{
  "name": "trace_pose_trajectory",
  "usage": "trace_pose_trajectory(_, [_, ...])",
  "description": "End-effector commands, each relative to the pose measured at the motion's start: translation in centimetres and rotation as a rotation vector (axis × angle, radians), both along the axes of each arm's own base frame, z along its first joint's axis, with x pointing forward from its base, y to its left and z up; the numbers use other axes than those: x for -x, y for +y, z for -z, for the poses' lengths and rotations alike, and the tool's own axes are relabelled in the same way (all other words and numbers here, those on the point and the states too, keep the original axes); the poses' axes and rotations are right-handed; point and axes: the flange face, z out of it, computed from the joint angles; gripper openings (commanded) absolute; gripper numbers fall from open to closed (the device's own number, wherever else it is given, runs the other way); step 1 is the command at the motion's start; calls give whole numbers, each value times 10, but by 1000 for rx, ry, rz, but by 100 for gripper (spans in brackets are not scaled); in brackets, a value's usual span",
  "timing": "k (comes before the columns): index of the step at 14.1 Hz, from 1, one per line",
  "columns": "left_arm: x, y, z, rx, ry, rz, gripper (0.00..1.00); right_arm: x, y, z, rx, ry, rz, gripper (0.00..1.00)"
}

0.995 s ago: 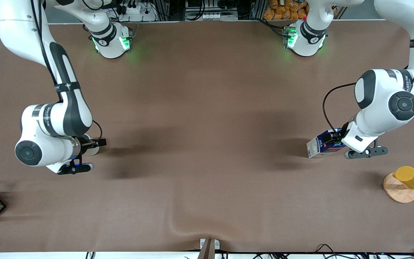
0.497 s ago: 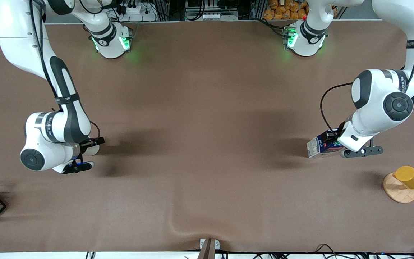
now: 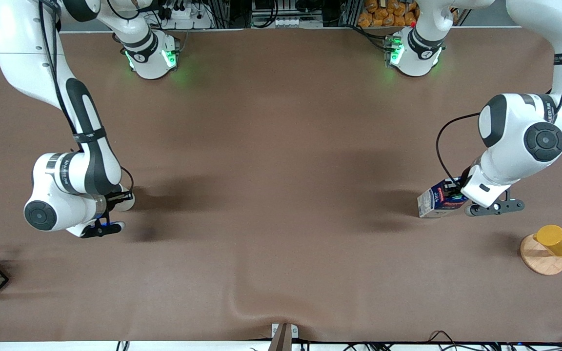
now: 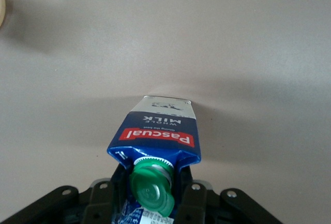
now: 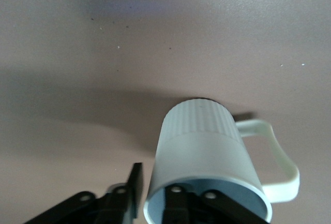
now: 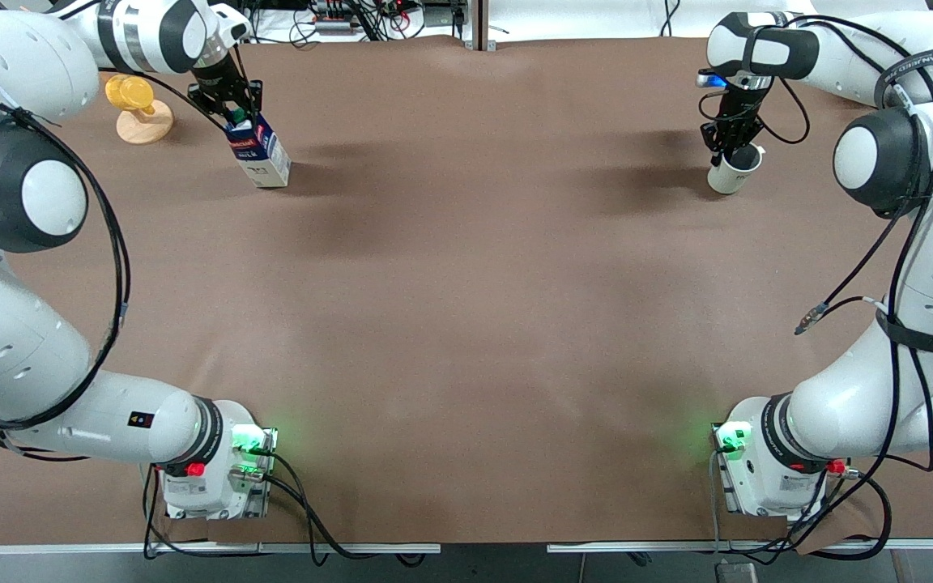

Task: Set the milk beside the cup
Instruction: 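Grasp the white mug with the right gripper while the left gripper grasps the carton, then carry the white mug to the table center with the right gripper and lower it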

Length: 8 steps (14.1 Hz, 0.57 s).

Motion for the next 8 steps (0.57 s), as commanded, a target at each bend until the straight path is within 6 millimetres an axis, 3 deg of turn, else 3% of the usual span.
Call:
trace_pose_trajectory(1, [-2, -10, -10, 2, -25, -34, 20, -9, 1, -18, -24, -42, -24, 0])
trace_pose_trajectory(3, [-2, -10, -14, 3, -30, -29, 19, -28, 13, -48, -38, -110, -92, 0])
trace_pose_trajectory(4, [-1, -10, -23, 6, -41, -33, 11, -39, 19, -64, -52, -151, -146, 0])
trace_pose_trajectory(8, [1, -19, -56, 12, -46, -17, 9, -55, 101, -114, -125, -255, -497, 0])
